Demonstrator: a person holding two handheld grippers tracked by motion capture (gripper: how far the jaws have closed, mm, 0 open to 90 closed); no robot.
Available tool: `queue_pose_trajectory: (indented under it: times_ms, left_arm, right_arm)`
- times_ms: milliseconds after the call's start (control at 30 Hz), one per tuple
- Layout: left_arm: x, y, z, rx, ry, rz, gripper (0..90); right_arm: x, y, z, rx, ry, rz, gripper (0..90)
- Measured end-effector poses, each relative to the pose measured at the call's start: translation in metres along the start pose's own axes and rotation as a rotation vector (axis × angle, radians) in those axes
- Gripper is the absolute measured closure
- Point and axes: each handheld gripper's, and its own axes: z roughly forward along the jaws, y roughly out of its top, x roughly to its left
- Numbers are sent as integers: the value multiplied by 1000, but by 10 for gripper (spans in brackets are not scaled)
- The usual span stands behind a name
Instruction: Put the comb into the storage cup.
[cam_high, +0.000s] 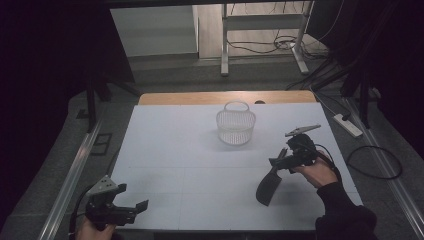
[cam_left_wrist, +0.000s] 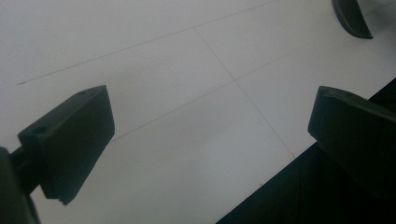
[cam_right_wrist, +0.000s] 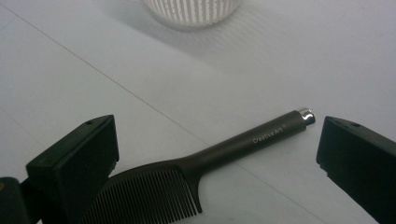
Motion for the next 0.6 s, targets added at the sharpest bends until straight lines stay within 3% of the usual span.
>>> queue_pose_trajectory:
  times_ms: [600]
  left_arm:
    - [0,0,0,0,-3,0,11]
  right_arm:
    - [-4,20,21,49,-23,-8,0]
